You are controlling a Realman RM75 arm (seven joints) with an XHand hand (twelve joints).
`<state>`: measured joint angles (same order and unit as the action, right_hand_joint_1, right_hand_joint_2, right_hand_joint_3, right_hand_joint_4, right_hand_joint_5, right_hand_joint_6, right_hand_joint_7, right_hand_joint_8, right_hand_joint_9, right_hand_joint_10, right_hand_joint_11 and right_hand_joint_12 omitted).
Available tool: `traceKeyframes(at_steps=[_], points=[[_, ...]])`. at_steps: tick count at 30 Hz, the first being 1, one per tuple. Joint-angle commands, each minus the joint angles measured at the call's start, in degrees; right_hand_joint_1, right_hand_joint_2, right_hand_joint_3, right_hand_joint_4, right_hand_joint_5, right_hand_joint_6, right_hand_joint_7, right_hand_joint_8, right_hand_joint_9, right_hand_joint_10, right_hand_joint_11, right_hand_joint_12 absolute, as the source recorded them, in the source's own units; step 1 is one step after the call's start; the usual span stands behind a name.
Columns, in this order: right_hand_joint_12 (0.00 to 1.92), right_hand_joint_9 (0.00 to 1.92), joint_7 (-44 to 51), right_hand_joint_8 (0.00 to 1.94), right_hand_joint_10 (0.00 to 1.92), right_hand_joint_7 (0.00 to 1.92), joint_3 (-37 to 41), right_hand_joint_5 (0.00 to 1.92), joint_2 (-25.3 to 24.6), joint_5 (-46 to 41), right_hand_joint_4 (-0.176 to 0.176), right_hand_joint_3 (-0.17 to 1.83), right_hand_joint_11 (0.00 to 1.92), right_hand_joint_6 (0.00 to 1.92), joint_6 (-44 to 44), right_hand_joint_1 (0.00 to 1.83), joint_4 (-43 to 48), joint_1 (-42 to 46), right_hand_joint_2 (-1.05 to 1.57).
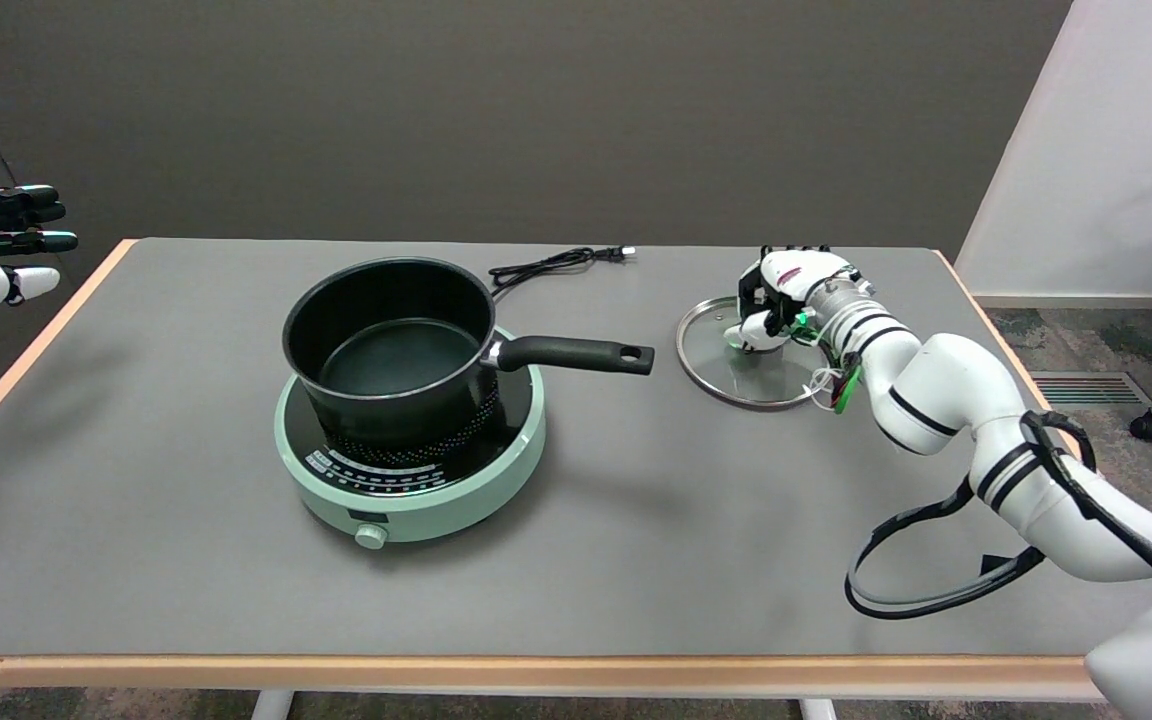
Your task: Pick up the pot lid.
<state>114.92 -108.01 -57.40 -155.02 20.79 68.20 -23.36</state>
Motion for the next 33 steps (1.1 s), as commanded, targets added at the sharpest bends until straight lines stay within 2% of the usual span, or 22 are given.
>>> traceKeyframes(at_steps=[1, 2, 3, 4, 6, 10, 11, 12, 16, 33], points=[[1.87, 0.87, 0.0, 1.15, 1.22, 0.96, 0.0, 0.73, -0.1, -0.2, -0.056, 0.15, 0.34, 1.29, -1.3, 1.20, -1.6, -0.2, 1.12], [1.82, 0.86, 0.0, 1.17, 1.19, 0.95, 0.0, 0.72, -0.1, -0.2, -0.063, 0.01, 0.34, 1.29, -1.3, 1.20, -1.6, -0.2, 1.19], [1.91, 0.90, 0.0, 1.19, 1.29, 0.95, 0.0, 0.72, -0.1, -0.2, -0.079, 0.11, 0.31, 1.28, -1.4, 1.20, -1.7, -0.2, 1.14], [1.92, 0.88, 0.0, 1.25, 1.37, 0.93, 0.1, 0.70, -0.1, -0.2, -0.098, 0.07, 0.29, 1.29, -1.4, 1.20, -1.7, -0.2, 1.17], [1.92, 0.86, 0.0, 1.32, 1.47, 0.90, 0.1, 0.68, -0.1, -0.2, -0.105, 0.09, 0.27, 1.31, -1.7, 1.20, -1.7, -0.2, 1.18], [1.89, 0.75, 0.0, 1.48, 1.67, 0.83, 0.3, 0.63, 0.0, -0.2, -0.143, 0.04, 0.26, 1.34, -2.1, 1.19, -1.4, -0.2, 1.24], [1.87, 0.70, 0.0, 1.53, 1.75, 0.81, 0.3, 0.60, 0.0, -0.2, -0.161, -0.04, 0.22, 1.36, -2.2, 1.18, -1.4, -0.2, 1.29], [1.91, 0.72, 0.0, 1.48, 1.82, 0.74, 0.3, 0.67, 0.0, -0.2, -0.173, 0.05, 0.19, 1.39, -2.3, 1.18, -1.3, -0.2, 1.24], [1.92, 0.74, 0.0, 1.44, 1.90, 0.74, 0.2, 0.71, 0.1, -0.2, -0.176, 0.10, 0.19, 1.37, -2.4, 1.19, -1.0, -0.2, 1.20], [1.92, 0.79, 0.0, 1.38, 1.90, 0.78, 0.3, 0.75, 1.8, -0.2, -0.176, 0.12, 0.23, 1.32, -4.0, 1.20, 4.6, -0.2, 1.17]])
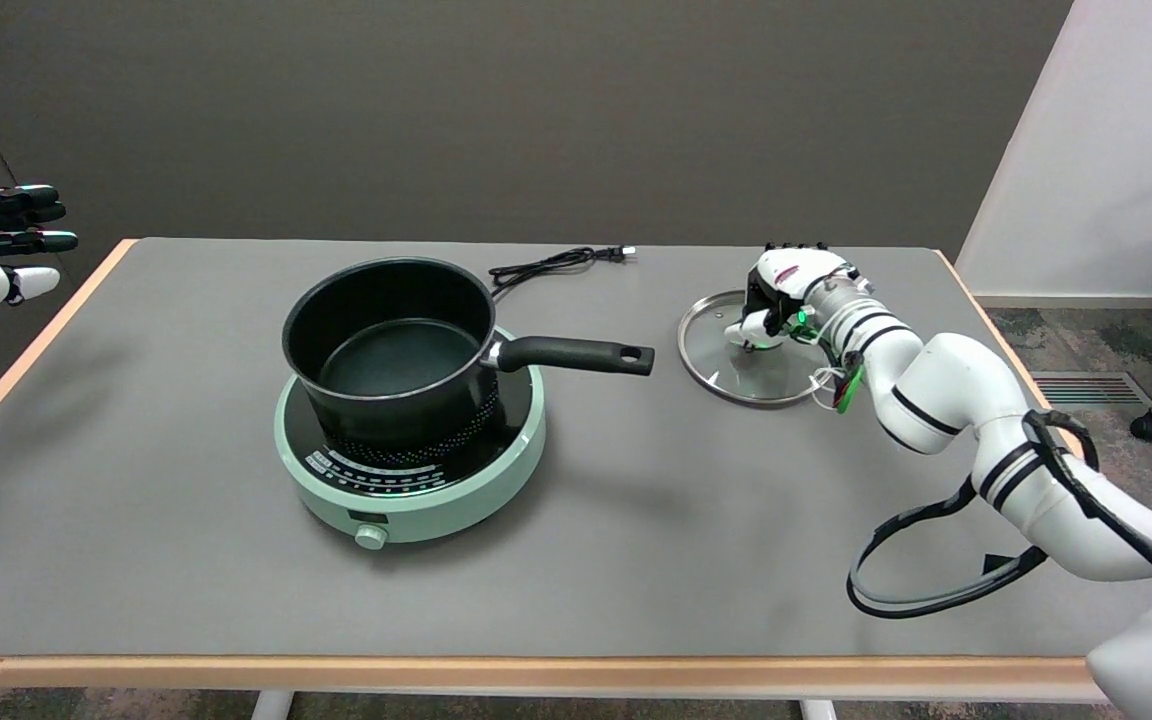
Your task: Pick up the pot lid.
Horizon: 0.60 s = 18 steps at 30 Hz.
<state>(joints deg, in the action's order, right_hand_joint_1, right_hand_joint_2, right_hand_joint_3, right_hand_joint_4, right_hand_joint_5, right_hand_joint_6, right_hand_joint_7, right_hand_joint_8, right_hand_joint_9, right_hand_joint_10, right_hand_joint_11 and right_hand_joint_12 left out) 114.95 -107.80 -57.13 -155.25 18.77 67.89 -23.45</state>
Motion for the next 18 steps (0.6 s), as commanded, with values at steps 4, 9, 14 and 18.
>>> traceKeyframes(at_steps=[4, 9, 14, 18], points=[[1.92, 0.80, 0.0, 1.37, 1.88, 0.79, -0.1, 0.74, 2.4, 0.0, -0.176, 0.14, 0.27, 1.32, -2.7, 1.21, 7.8, -0.1, 1.16], [1.92, 0.81, 0.0, 1.36, 1.89, 0.79, -0.2, 0.75, 3.3, 0.0, -0.176, 0.14, 0.28, 1.31, -3.2, 1.21, 11.1, 0.3, 1.15], [1.92, 0.81, -0.1, 1.36, 1.89, 0.80, -0.2, 0.75, 3.9, 0.0, -0.176, 0.15, 0.29, 1.31, -3.6, 1.21, 13.6, 0.6, 1.15], [1.92, 0.82, -0.2, 1.35, 1.89, 0.80, -0.1, 0.76, 4.6, 0.0, -0.176, 0.14, 0.30, 1.30, -4.3, 1.21, 15.7, 0.4, 1.15]])
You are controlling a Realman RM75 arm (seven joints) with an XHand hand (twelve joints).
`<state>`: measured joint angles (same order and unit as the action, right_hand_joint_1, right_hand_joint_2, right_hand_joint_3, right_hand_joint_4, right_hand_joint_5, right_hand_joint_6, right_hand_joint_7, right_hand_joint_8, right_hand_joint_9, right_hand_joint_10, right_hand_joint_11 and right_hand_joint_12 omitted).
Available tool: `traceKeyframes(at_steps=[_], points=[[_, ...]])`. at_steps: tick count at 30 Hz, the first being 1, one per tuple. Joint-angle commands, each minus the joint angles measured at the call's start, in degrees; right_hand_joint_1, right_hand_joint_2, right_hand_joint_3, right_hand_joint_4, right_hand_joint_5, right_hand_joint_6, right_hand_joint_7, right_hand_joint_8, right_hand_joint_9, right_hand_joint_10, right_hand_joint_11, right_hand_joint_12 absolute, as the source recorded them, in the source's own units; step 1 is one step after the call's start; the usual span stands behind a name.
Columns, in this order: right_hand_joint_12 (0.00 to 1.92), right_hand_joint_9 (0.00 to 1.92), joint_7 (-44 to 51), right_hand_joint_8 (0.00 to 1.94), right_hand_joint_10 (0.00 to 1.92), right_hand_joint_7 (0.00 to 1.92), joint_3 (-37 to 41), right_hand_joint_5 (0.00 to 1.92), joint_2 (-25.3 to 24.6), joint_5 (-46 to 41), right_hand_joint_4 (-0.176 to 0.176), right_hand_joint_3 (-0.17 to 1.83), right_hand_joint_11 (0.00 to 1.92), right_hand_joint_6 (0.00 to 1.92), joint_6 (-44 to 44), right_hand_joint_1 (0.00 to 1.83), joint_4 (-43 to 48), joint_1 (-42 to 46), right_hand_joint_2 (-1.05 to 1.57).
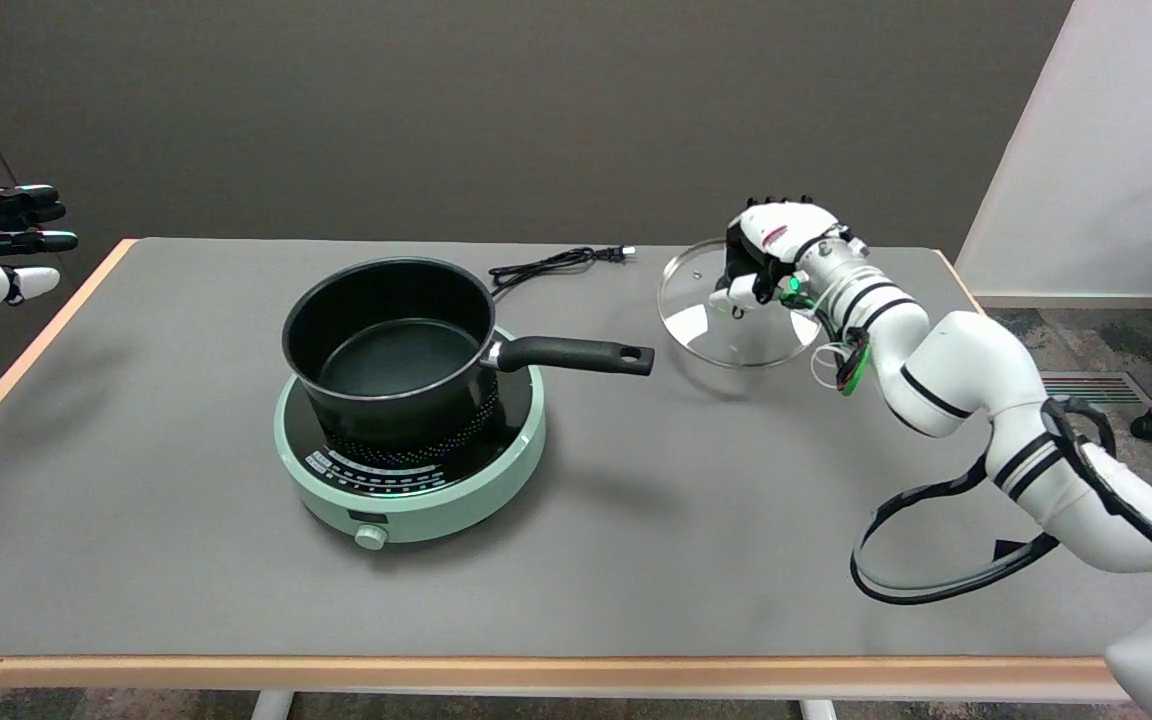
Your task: Pick up the pot lid.
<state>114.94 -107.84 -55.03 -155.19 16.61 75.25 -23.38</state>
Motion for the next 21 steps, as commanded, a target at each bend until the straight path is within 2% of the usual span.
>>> traceKeyframes(at_steps=[1, 5, 6, 8, 21], points=[[1.92, 0.82, -0.2, 1.35, 1.89, 0.80, 0.0, 0.76, 2.6, -0.1, -0.176, 0.14, 0.30, 1.30, -2.4, 1.21, 8.8, 0.2, 1.15], [1.92, 0.82, -0.3, 1.34, 1.89, 0.81, -0.2, 0.76, 3.3, -2.4, -0.176, 0.15, 0.32, 1.30, -4.2, 1.22, 10.9, -1.0, 1.14], [1.92, 0.82, 4.9, 1.34, 1.89, 0.81, -5.0, 0.76, 3.9, -7.9, -0.176, 0.15, 0.32, 1.30, -3.8, 1.21, 17.5, -2.4, 1.15], [1.92, 0.84, -0.4, 1.36, 1.91, 0.80, -1.3, 0.76, 3.6, -2.4, -0.176, 0.10, 0.33, 1.31, -5.1, 1.21, 12.4, -2.1, 1.17], [1.92, 0.86, -0.5, 1.34, 1.91, 0.81, -6.8, 0.77, 3.6, -2.4, -0.176, 0.12, 0.37, 1.29, -7.3, 1.21, 15.4, -9.0, 1.16]])
